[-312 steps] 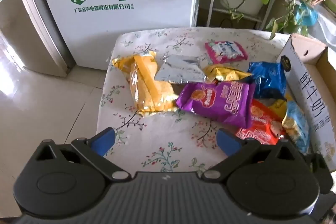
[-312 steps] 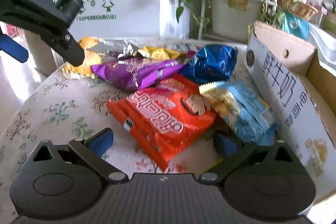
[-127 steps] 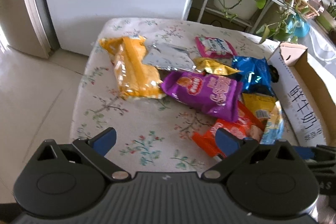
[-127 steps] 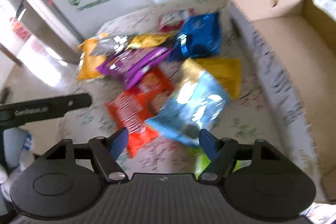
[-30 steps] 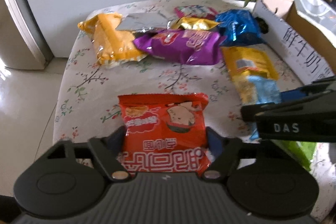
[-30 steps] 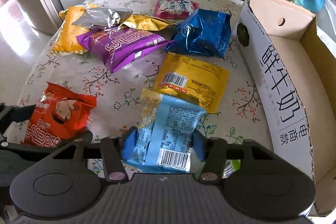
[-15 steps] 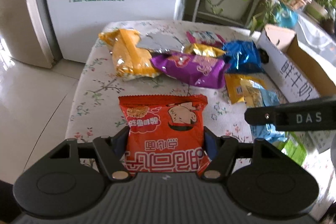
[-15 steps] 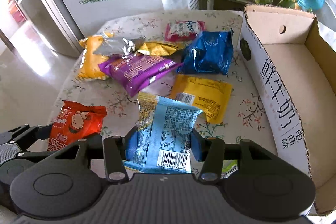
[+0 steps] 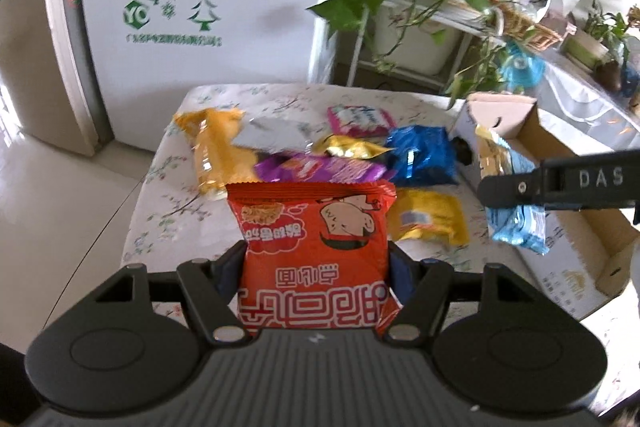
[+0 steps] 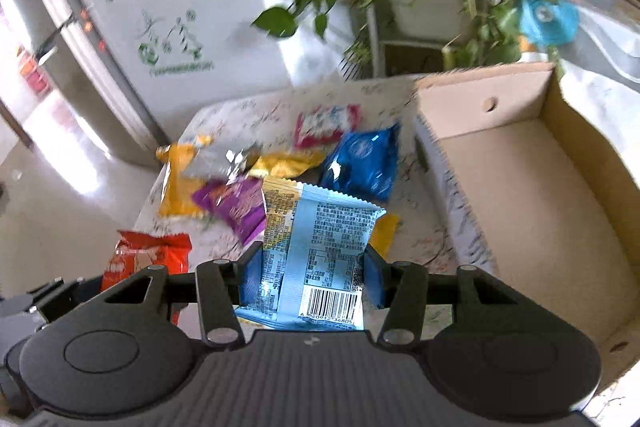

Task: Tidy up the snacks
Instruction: 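Lift both held packs and carry them over the cardboard box, then open both tools to drop the red and light blue packs into the box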

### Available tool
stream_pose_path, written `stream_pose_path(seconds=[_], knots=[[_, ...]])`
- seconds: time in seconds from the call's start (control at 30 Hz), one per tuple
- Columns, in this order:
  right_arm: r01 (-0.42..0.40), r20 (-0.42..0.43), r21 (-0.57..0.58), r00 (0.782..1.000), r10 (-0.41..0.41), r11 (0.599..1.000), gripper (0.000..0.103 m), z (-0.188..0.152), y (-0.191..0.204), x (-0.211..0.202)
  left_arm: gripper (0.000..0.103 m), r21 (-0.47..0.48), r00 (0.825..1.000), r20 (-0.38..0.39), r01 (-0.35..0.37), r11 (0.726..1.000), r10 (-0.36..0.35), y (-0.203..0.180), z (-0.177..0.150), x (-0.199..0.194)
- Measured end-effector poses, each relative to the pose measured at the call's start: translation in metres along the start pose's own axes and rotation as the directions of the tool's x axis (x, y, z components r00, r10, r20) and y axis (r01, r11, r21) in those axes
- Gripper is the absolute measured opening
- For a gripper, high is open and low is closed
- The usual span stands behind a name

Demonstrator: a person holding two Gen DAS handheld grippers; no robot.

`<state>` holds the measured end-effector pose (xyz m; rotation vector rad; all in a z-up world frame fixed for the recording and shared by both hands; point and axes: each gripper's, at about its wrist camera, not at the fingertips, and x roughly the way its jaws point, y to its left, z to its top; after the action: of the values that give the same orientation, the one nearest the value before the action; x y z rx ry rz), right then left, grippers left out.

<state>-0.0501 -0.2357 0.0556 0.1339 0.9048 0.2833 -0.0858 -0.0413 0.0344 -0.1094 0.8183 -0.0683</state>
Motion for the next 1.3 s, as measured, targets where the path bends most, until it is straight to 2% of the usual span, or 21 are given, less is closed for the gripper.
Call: stream_pose_path(seconds=[0.4,0.67,0.97,1.3], knots=[[0.024,0.12,0.13,0.992,-0.039,0.991,0.057,0.02,-0.049,-0.047,0.07,0.026,0.996,0.016,0.088,0.996,-0.089,-0.059,0.024,-0.001],[0.048,0.163,0.292,0.982,-0.099,0.955,0.057,0.025,-0.094,-0.068,0.07,0.065,0.984,0.029,0.174,0.983,-0.176,-0.112,0.042,0.006],[0.075,0.169,0.456,0.971,-0.169,0.887,0.057,0.023,-0.132,-0.081,0.07,0.061,0.967,-0.006,0.253,0.965,-0.253,-0.164,0.054,0.029],[0.094,0.133,0.598,0.968,-0.214,0.796,0.057,0.015,-0.157,-0.079,0.07,0.068,0.954,-0.062,0.297,0.953,-0.293,-0.207,0.059,0.061]])
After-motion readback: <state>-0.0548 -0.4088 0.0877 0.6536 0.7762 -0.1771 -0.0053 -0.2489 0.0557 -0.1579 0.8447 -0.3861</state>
